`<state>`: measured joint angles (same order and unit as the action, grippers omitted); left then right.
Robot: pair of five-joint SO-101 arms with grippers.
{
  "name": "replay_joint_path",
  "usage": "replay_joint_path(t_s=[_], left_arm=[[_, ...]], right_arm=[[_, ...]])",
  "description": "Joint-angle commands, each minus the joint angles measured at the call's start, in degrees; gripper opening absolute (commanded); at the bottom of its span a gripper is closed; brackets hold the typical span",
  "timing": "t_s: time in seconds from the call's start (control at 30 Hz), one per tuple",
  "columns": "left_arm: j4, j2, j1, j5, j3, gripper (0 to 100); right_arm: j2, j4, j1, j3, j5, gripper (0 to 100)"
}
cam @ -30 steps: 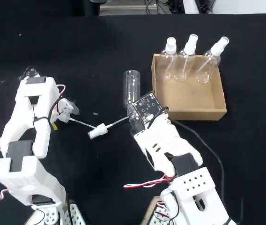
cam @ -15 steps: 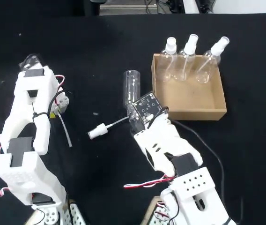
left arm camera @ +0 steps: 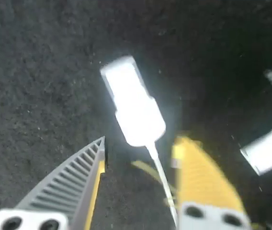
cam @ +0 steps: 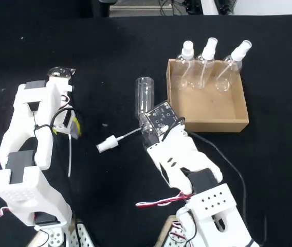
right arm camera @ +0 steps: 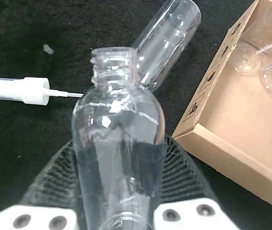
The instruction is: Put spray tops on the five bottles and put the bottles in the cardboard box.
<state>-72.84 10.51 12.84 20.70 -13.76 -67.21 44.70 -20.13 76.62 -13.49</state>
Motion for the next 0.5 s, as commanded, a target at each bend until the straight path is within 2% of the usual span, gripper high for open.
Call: replay_joint_path(t_s=[0.0,0.13,0.3,0.47], left_arm=[[-6.4,-1.6,-0.3,0.7,6.9,30],[-7.8,-1.5,-0.7,0.5,11.3,26],[-1.0,-1.3,-0.2,-6.1,8.7,25],[0.7,1.4,-1.6,-7.0,8.0,25]], right_arm=[[-1.7,-1.6,-0.1,-0.5,-0.2,1.1],[-1.7,-1.6,-0.1,-0.5,-0.2,1.1],[-1.7,-1.5,-0.1,-0.5,-0.2,1.1],[-1.7,-1.5,-0.1,-0.5,-0.2,1.1]])
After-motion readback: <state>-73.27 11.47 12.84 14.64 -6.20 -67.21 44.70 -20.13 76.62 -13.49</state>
